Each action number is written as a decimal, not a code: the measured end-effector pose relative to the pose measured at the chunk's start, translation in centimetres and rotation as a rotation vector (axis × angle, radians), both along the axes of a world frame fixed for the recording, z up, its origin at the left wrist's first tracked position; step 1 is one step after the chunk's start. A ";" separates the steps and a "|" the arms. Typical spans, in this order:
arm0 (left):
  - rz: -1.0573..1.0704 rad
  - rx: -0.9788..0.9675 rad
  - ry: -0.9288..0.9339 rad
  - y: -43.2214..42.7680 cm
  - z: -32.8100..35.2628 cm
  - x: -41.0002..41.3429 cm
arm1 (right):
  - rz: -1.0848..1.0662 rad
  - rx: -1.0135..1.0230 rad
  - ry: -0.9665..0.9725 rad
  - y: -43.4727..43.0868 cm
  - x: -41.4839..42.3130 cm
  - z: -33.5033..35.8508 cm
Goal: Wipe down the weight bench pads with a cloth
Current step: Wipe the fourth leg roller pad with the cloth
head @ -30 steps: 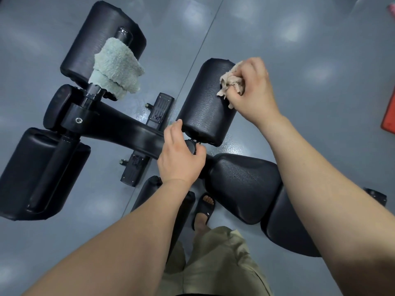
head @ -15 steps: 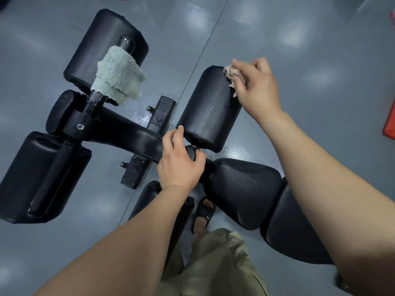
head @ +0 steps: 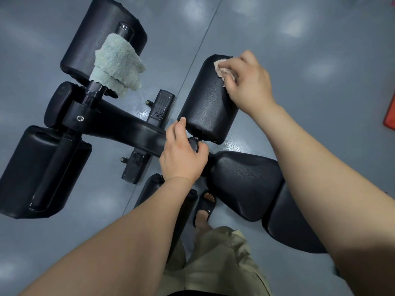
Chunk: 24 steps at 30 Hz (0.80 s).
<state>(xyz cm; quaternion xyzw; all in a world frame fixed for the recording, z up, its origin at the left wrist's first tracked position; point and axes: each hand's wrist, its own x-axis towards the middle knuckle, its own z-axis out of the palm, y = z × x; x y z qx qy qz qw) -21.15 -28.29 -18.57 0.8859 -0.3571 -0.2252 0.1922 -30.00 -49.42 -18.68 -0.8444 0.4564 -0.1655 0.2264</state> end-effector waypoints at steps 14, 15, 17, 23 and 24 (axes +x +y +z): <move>0.007 -0.034 -0.001 0.1 0.1 -0.1 | 0.055 0.032 -0.069 8.1 -1.2 -0.1; 0.011 -0.031 0.000 0.1 0.1 -0.1 | 0.071 0.034 -0.073 8.8 -1.4 -0.1; 0.015 -0.020 0.004 0.2 0.1 -0.1 | 0.104 0.034 -0.080 10.0 -1.9 -0.2; -0.003 0.010 -0.004 0.0 -0.1 -0.1 | 0.213 0.007 -0.073 10.7 -3.2 -1.1; -0.003 0.006 -0.004 0.0 -0.1 -0.1 | 0.194 0.002 -0.074 10.2 -3.2 -1.3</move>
